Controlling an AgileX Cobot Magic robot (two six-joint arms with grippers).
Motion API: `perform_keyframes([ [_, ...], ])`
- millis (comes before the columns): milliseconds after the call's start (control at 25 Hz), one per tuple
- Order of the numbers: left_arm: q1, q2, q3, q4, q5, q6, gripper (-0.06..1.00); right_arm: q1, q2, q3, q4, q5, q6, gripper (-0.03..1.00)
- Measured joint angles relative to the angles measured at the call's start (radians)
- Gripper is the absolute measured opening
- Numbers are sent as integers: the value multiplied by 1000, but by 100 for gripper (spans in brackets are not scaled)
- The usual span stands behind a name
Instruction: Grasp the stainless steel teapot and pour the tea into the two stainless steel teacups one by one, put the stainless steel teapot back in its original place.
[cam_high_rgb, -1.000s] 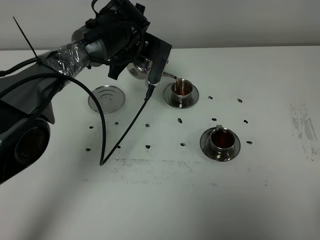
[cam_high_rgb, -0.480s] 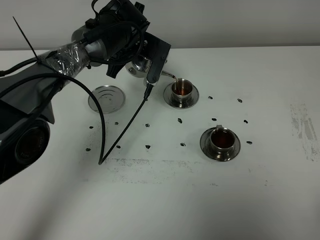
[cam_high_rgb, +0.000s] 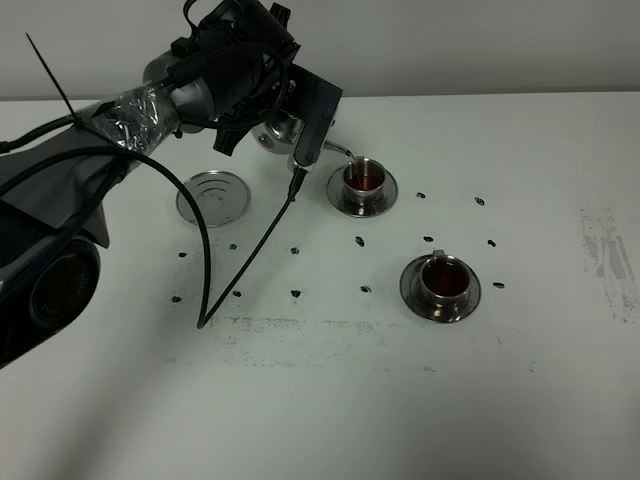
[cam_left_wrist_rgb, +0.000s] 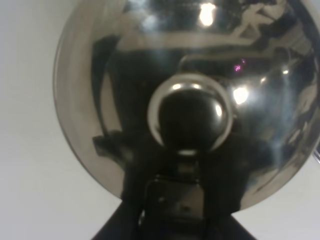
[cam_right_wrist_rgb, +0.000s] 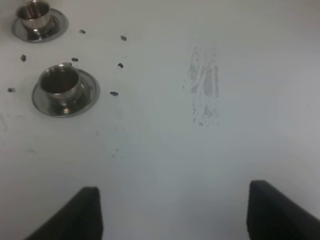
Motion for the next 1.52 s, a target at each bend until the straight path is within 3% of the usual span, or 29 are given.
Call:
perform_keyframes([
  [1520, -10, 0, 0, 31, -14, 1, 18, 0, 0, 0, 0, 0, 0, 59],
])
